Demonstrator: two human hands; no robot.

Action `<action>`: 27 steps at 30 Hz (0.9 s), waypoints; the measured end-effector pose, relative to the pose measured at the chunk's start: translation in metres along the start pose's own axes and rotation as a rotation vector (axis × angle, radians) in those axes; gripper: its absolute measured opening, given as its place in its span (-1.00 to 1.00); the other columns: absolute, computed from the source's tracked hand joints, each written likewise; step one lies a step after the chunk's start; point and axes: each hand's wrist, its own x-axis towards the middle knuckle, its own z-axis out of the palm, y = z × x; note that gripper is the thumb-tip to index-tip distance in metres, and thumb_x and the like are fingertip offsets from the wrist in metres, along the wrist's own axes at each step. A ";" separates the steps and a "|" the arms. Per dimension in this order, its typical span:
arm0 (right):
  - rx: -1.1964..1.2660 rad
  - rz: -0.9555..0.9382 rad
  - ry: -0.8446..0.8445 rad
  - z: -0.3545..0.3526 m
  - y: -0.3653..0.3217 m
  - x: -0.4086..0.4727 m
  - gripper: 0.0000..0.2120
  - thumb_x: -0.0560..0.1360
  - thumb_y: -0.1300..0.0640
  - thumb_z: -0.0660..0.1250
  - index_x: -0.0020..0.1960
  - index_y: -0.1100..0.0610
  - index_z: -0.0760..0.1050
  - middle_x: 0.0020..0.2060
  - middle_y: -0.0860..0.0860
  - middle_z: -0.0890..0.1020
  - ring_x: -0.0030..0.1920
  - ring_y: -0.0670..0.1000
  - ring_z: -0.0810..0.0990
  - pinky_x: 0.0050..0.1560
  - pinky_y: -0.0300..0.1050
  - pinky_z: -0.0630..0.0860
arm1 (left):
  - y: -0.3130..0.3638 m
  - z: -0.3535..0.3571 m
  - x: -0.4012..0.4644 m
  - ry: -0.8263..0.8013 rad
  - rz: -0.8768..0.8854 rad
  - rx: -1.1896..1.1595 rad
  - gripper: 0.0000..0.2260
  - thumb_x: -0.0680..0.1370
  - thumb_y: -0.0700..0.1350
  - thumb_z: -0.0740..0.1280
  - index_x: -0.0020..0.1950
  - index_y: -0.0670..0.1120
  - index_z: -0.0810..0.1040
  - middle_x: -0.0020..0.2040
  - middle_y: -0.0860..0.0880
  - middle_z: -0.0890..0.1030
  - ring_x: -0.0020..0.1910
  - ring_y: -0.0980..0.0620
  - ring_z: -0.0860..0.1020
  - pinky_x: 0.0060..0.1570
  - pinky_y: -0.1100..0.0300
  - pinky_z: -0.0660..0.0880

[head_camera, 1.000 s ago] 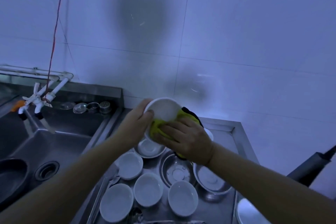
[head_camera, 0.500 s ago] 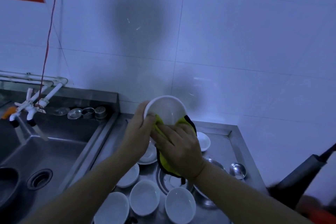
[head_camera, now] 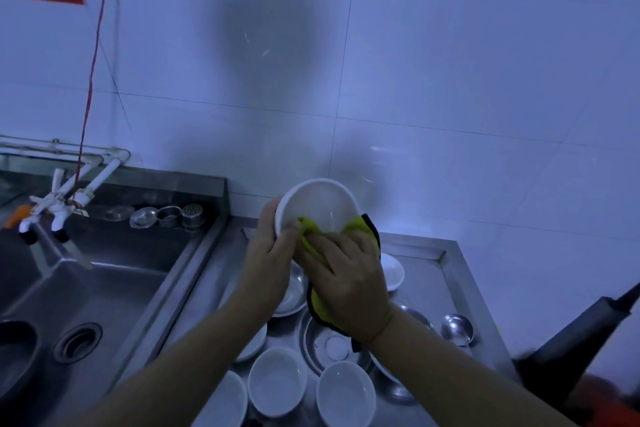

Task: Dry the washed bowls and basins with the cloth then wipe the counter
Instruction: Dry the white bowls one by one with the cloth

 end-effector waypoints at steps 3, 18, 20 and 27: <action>0.045 -0.055 -0.045 -0.003 0.001 -0.007 -0.76 0.51 0.17 0.41 0.17 0.08 0.62 0.03 0.07 0.68 -0.10 0.09 0.65 -0.04 0.03 0.52 | 0.000 -0.009 0.005 -0.070 0.080 0.108 -0.67 0.51 -0.06 0.14 0.27 0.00 0.40 0.09 0.02 0.51 -0.02 0.19 0.52 -0.09 0.33 0.50; 0.087 0.006 -0.230 -0.008 -0.004 -0.022 -0.73 0.54 0.16 0.35 0.24 0.07 0.57 0.08 0.08 0.65 -0.02 0.11 0.62 0.06 0.10 0.50 | -0.016 -0.008 -0.013 -0.006 -0.108 0.061 -0.74 0.50 0.00 0.21 0.17 0.23 0.42 0.05 0.12 0.55 0.00 0.13 0.55 -0.06 0.17 0.55; 0.165 -0.008 -0.350 -0.013 -0.006 -0.024 -0.65 0.49 0.07 0.34 0.26 0.08 0.55 0.11 0.08 0.64 0.01 0.10 0.61 0.09 0.08 0.51 | -0.016 -0.015 -0.011 -0.038 -0.095 0.096 -0.68 0.49 0.04 0.17 0.24 0.19 0.40 0.10 0.16 0.52 0.03 0.18 0.52 -0.01 0.19 0.52; 0.054 -0.166 -0.472 -0.028 0.022 -0.003 -0.71 0.56 0.02 0.24 0.12 0.18 0.60 0.01 0.10 0.66 0.00 0.11 0.62 0.12 -0.01 0.53 | 0.000 -0.021 -0.003 -0.218 -0.043 0.206 -0.73 0.50 -0.04 0.16 0.17 0.14 0.46 0.05 0.07 0.55 -0.04 0.15 0.52 -0.10 0.29 0.47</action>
